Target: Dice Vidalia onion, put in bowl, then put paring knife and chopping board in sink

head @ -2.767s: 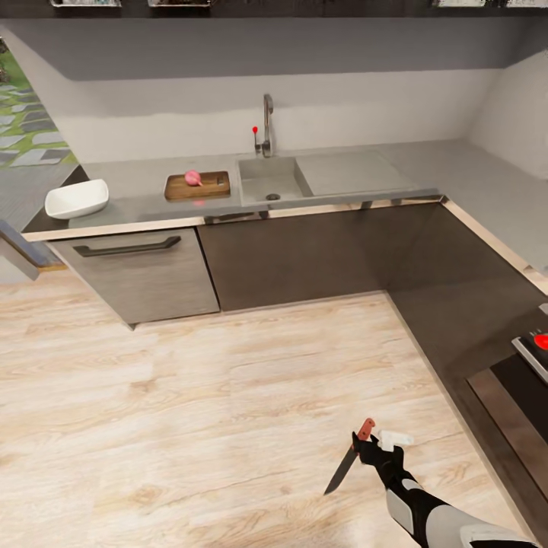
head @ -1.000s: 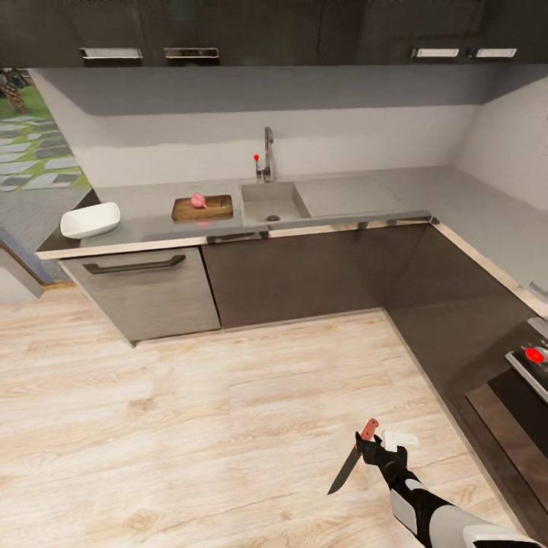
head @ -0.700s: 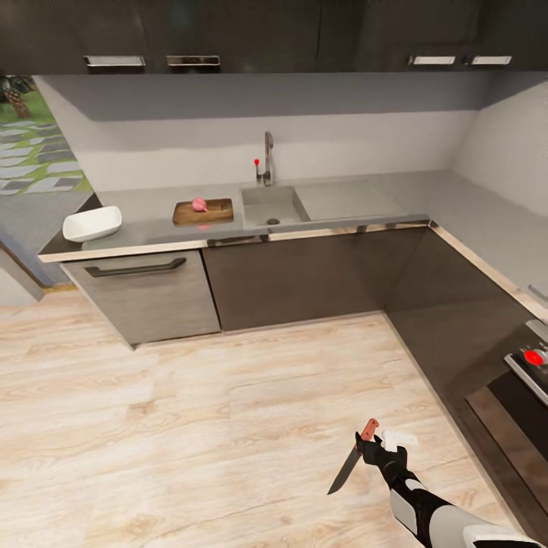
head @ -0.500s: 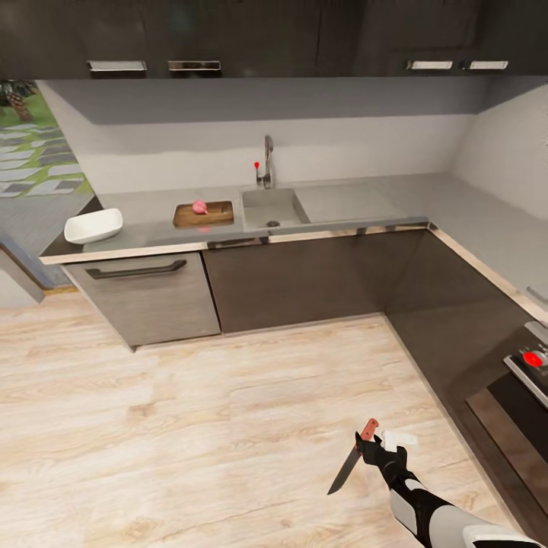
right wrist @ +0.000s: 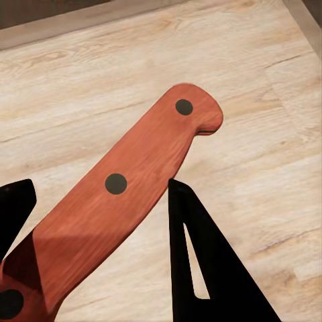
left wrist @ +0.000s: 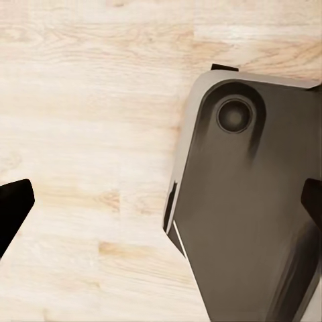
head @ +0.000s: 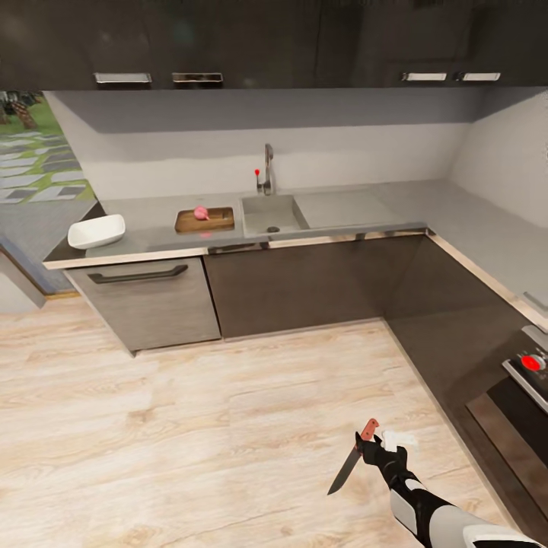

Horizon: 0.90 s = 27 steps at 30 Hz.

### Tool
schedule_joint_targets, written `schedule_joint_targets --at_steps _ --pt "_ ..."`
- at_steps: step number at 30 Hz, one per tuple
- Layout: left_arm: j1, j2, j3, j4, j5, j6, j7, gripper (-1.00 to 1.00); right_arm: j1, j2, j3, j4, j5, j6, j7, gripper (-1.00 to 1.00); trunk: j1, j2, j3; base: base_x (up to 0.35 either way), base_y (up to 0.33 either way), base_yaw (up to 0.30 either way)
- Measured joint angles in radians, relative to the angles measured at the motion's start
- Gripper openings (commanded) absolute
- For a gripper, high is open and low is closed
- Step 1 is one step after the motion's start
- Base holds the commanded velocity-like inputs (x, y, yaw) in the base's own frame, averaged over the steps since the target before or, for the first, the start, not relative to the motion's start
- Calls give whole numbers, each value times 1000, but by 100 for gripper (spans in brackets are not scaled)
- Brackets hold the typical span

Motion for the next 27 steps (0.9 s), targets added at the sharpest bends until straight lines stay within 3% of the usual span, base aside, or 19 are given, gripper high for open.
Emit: schedule_joint_targets --at_steps 27 --pt "0 1 0 1 0 0 0 100 0 1 0 0 0 0 0 -100 0 0 42 0 0 0"
